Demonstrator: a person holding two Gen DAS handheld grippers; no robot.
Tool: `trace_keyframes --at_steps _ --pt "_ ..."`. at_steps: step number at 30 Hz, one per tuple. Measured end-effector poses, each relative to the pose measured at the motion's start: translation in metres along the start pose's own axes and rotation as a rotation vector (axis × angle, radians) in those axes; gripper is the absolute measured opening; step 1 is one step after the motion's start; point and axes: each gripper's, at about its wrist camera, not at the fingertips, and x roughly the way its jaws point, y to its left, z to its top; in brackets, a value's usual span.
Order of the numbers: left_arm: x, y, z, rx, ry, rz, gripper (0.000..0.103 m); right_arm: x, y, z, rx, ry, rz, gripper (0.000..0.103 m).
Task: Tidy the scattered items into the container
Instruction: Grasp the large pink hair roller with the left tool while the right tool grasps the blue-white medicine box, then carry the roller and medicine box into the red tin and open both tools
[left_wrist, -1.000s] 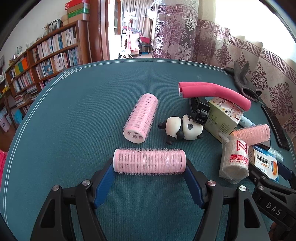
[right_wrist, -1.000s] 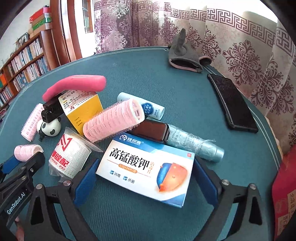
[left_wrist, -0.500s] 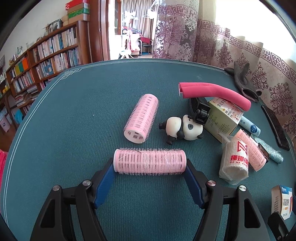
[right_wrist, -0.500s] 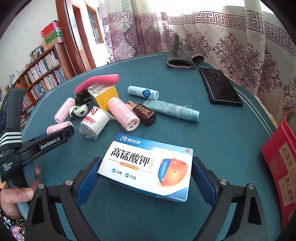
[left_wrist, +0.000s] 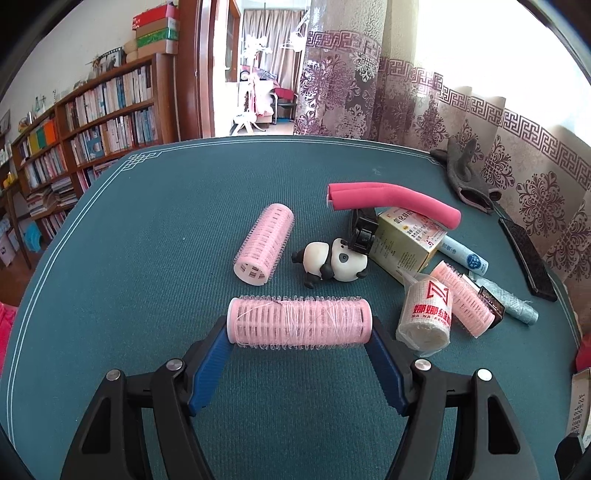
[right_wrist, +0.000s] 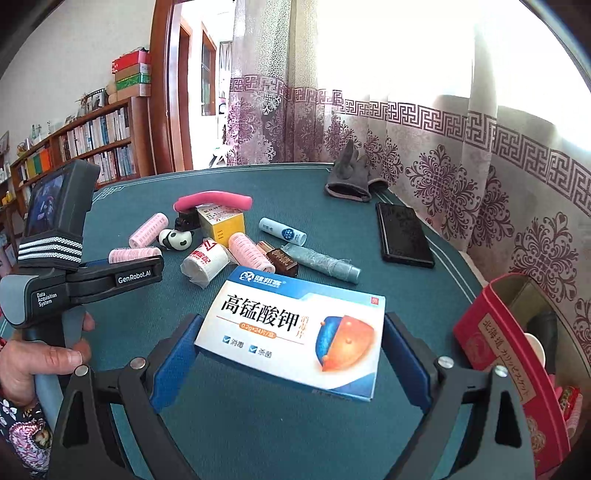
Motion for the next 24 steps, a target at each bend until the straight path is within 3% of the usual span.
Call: trace_keyframes --at_steps 14,24 --pt "-0.021 -0.025 -0.009 0.071 -0.027 -0.05 0.073 -0.034 -0.051 0.0 0.092 -0.064 -0.085 0.095" --pt "-0.037 -0.049 -0.021 0.143 -0.038 -0.088 0.073 -0.069 -0.131 -0.017 0.245 -0.104 -0.276 0.096"
